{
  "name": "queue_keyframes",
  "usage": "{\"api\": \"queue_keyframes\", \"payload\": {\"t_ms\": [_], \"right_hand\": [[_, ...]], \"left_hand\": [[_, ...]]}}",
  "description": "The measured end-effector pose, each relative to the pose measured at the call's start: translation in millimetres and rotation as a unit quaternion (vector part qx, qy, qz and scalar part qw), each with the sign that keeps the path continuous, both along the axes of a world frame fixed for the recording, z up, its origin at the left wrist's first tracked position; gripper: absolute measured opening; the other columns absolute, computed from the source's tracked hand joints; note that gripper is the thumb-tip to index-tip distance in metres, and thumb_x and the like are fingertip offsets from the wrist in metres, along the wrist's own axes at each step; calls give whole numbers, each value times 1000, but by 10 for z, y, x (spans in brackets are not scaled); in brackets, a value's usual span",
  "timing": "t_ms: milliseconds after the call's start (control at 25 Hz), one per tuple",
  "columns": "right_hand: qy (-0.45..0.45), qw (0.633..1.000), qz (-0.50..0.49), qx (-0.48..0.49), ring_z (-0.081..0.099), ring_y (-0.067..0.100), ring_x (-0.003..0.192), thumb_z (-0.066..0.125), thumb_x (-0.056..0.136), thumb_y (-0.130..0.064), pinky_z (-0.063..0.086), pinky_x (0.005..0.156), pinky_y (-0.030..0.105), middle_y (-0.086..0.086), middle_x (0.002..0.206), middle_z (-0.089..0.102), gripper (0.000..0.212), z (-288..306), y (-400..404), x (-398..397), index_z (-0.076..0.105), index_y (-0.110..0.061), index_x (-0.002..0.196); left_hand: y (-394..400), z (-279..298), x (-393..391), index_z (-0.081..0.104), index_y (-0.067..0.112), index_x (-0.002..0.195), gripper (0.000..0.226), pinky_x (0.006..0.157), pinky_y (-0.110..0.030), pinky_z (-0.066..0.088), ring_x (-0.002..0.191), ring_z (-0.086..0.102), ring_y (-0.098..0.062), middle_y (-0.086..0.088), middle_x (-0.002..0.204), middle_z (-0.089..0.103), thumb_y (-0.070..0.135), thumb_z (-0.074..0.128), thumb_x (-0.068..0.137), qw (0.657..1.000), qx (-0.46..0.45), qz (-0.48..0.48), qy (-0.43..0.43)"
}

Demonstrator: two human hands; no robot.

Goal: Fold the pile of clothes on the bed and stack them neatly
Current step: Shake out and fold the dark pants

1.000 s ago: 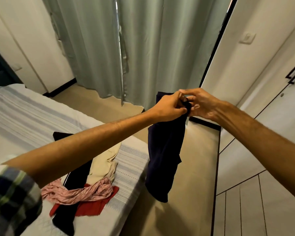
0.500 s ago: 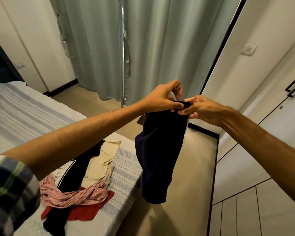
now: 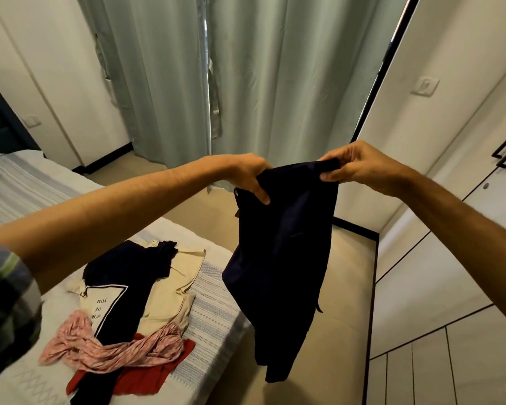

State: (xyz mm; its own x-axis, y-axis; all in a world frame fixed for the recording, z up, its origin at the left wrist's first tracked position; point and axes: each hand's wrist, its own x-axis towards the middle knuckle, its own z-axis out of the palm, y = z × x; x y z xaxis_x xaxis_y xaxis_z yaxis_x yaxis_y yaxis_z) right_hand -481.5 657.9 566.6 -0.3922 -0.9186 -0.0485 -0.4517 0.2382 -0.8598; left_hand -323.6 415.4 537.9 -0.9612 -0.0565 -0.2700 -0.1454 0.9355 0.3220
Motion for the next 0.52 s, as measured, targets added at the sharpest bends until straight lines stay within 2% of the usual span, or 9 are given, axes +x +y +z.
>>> {"api": "queue_keyframes", "payload": {"t_ms": [120,240,320,400,440,520], "right_hand": [[43,996,-81,6,74,14,80,75,83,13,58,84,34,1,84,79,37,-103,-136,-201,83,-22,90],[94,984,-148,-16,68,3,71,79,78,10,57,78,26,-11,70,75,41,-49,-261,-328,81,-30,84],[132,974,-178,-39,62,-5,64,81,76,7,56,77,21,-22,62,70,41,185,-349,-328,79,-29,96],[166,966,-186,-68,61,-2,68,84,70,-3,58,86,34,-25,61,68,41,525,-467,-208,78,-28,102],[183,963,-179,-86,62,2,72,83,67,-9,58,89,40,-25,63,69,37,695,-522,-99,79,-29,98],[209,958,-148,-127,67,9,80,80,69,-14,58,93,43,-16,79,75,29,978,-671,235,77,-31,92]], "left_hand": [[-23,93,-285,64,25,134,57,84,-41,56,98,65,-24,1,109,69,39,85,83,989,-144,-16,15],[-137,213,-497,62,28,136,57,82,-46,57,105,66,-33,-8,113,70,44,81,84,961,-252,-10,110],[-213,361,-527,64,26,130,50,79,-47,57,106,66,-39,-13,112,69,40,78,85,945,-270,16,183],[-271,570,-423,65,22,121,41,74,-46,49,103,66,-43,-19,109,68,36,74,84,933,-262,52,241],[-315,689,-322,65,21,118,37,72,-44,45,101,65,-45,-21,107,68,35,71,84,925,-261,75,267],[-441,920,49,66,20,111,31,71,-43,45,97,66,-44,-19,102,69,32,66,83,907,-265,111,307]]}}
